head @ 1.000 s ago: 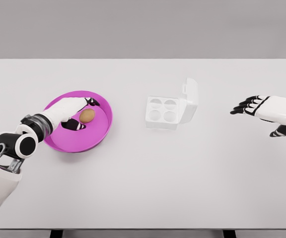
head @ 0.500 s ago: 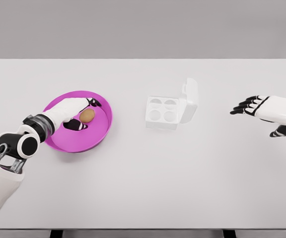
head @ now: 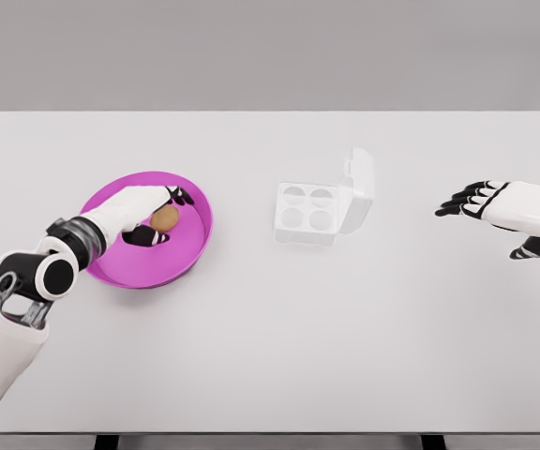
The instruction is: Pack egg into the box and close the box lid
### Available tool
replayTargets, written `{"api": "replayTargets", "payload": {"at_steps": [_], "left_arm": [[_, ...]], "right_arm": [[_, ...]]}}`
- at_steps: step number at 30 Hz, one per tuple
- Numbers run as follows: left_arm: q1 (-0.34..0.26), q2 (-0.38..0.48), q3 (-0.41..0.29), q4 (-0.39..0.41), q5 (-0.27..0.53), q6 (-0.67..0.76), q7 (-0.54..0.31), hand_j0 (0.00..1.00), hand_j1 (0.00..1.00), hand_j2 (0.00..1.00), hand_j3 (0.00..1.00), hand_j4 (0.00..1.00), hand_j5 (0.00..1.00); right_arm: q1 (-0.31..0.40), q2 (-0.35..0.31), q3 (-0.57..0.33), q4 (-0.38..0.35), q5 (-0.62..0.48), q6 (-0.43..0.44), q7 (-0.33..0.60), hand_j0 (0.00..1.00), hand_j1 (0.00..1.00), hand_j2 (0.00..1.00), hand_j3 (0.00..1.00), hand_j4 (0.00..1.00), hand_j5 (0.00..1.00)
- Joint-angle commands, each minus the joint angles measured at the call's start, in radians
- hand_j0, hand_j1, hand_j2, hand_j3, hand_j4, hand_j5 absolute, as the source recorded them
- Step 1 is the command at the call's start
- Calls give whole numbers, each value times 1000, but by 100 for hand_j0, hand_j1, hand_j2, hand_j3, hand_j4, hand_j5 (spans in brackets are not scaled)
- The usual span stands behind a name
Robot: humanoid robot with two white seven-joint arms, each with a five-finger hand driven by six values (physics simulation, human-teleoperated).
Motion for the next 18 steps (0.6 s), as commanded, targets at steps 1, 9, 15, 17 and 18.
{"api": "replayTargets", "payload": {"at_steps": [1, 9, 15, 17, 18], "left_arm": [[0, 0, 0, 0, 0, -1, 0, 72, 72, 72, 72, 72, 72], [5, -1, 0, 1, 0, -1, 0, 72, 72, 72, 72, 72, 72], [6, -3, 1, 0, 0, -1, 0, 69, 69, 69, 69, 69, 69], [6, -3, 1, 1, 0, -1, 0, 67, 67, 67, 67, 67, 67], [6, -3, 1, 1, 0, -1, 0, 66, 66, 66, 66, 66, 66]], "right_arm": [[0, -3, -1, 3, -5, 3, 0, 100, 100, 100, 100, 100, 100], [3, 5, 2, -6, -6, 3, 0, 100, 100, 100, 100, 100, 100], [3, 23, -1, -11, -6, 3, 0, 100, 100, 100, 100, 100, 100], [3, 23, 1, -11, -6, 3, 0, 100, 100, 100, 100, 100, 100], [3, 23, 1, -11, -6, 3, 0, 100, 100, 100, 100, 100, 100]]}}
